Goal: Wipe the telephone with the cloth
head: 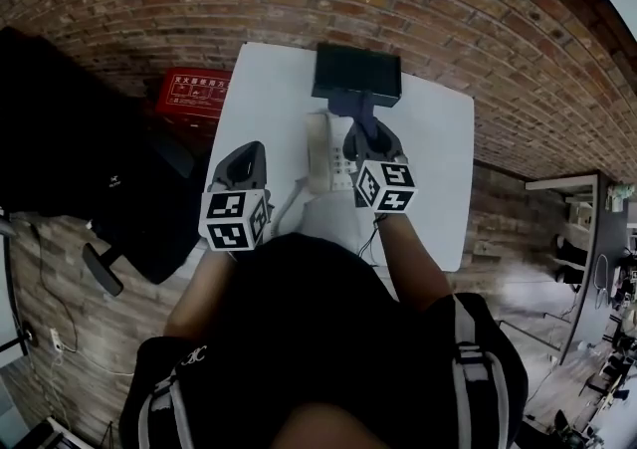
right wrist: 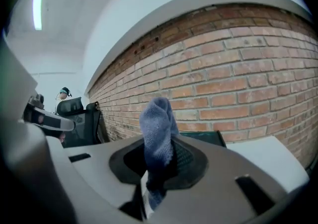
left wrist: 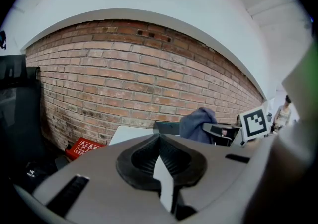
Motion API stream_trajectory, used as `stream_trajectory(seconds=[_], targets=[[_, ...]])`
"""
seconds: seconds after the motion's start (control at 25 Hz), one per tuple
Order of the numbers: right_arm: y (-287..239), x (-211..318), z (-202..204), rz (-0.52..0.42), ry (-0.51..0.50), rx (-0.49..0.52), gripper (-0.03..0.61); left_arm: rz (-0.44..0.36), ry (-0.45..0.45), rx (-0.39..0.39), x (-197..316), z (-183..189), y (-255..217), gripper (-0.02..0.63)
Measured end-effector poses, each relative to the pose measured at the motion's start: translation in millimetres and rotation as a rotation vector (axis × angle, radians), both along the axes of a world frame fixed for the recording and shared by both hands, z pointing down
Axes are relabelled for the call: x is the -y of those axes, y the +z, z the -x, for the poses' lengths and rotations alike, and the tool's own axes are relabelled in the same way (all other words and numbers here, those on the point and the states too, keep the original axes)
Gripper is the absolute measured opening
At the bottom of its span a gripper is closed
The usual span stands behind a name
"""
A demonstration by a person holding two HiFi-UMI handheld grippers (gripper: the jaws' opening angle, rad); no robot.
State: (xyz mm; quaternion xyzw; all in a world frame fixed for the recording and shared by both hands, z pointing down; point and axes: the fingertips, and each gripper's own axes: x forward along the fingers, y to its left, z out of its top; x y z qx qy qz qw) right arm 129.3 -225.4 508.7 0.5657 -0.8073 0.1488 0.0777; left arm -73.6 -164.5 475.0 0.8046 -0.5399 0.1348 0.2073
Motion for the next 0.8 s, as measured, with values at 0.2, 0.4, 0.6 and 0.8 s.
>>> stream_trajectory(seconds=[0.2, 0.4, 0.6, 0.8], targets=[[-60, -14, 7, -0.174, -0.005, -0.039, 0.048, -0.043, 0.024, 0.020, 0, -6, -9, -0.003], [-93, -32, -1, -0.240, 0.042, -0.005, 0.048, -0.101, 0.030, 0.026, 1, -9, -23, -0.003], [-94, -47, -8, -0.241, 0.085, 0.010, 0.046, -0.144, 0.032, 0.038, 2, -8, -33, -0.003], [-93, -53, -9, -0.239, 0.086, -0.001, 0.046, -0.184, 0.037, 0.043, 3, -11, -43, -0.003]])
